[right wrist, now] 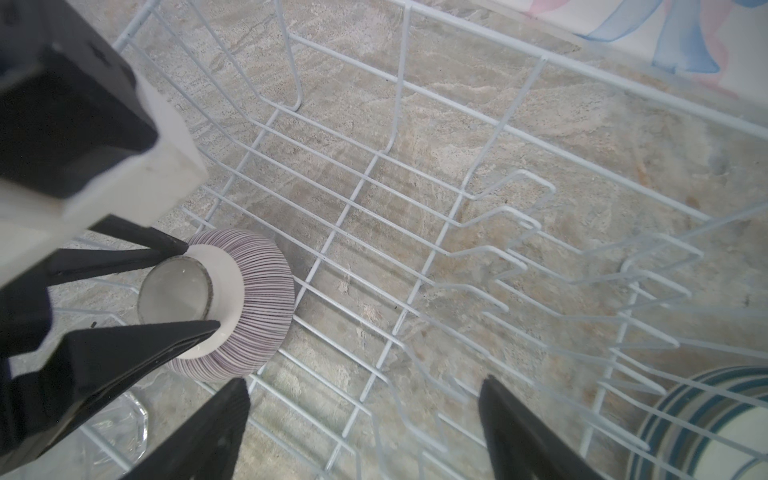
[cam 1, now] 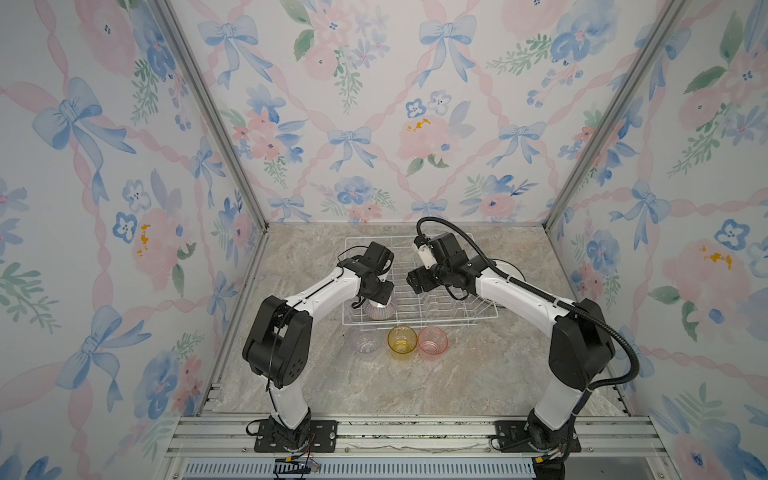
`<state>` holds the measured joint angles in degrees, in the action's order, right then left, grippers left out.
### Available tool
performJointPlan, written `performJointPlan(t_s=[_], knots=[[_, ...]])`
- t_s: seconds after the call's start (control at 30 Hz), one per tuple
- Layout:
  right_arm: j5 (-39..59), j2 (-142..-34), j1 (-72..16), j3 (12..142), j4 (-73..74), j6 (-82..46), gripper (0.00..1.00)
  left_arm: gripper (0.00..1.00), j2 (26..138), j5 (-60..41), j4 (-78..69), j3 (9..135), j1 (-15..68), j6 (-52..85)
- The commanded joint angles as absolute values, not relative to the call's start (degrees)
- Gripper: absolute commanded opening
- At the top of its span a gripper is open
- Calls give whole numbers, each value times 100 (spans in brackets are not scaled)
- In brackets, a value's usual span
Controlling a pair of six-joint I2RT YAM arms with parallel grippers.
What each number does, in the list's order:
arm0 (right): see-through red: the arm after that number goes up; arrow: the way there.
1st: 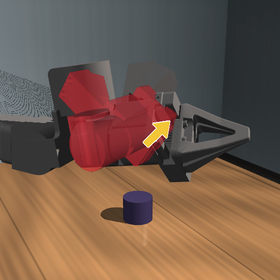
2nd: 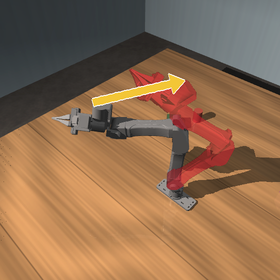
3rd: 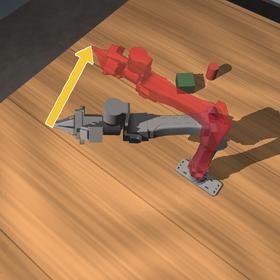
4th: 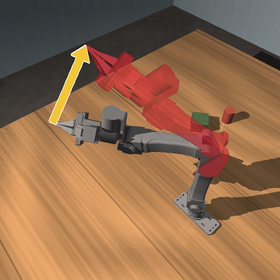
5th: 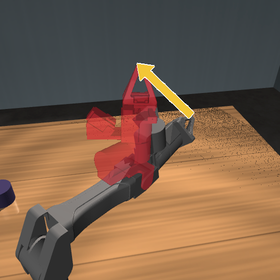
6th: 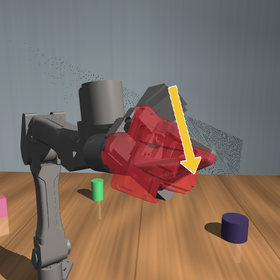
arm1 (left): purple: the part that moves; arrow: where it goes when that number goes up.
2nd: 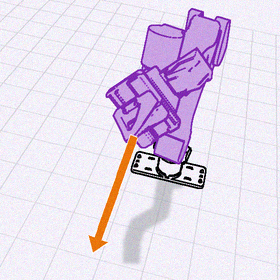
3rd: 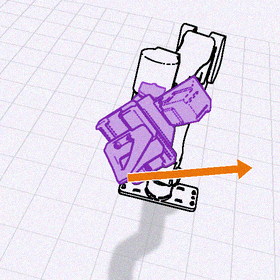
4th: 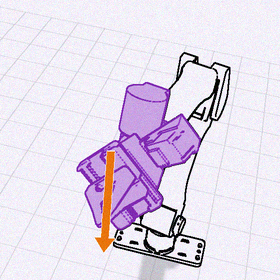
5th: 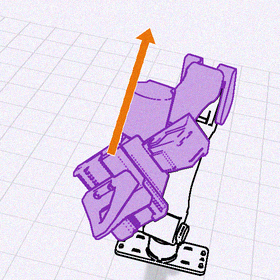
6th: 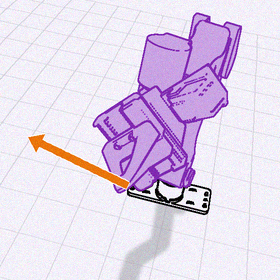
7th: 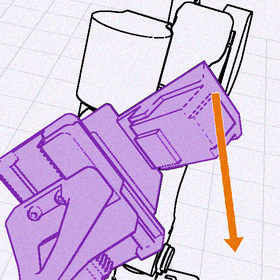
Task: Unload the mixed dishes from the dish rack
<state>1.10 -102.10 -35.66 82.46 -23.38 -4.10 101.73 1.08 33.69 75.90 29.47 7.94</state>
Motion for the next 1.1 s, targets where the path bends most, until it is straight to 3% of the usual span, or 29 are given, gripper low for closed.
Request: performJointPlan(t_s=[0.0,0.17,0.37,0.67,0.87,1.07], knots=[[195,-10133,-3537,8192,-2285,-496,89,61,10275,195,3773,7638,2980,758],[195,-10134,-3542,8183,-2279,-501,89,61,10222,264,3814,7673,2980,765],[202,-10122,-3503,8166,-2263,-486,89,55,10309,292,3910,7726,2993,748],[451,-10209,-3467,8208,-2357,-503,89,33,10410,240,3936,7774,2988,712],[1871,-10189,-3224,8186,-2102,-927,86,15,10298,361,3916,7870,2931,731],[3377,-10225,-3006,7874,-1384,-1740,79,14,10207,361,3902,7954,2875,755]])
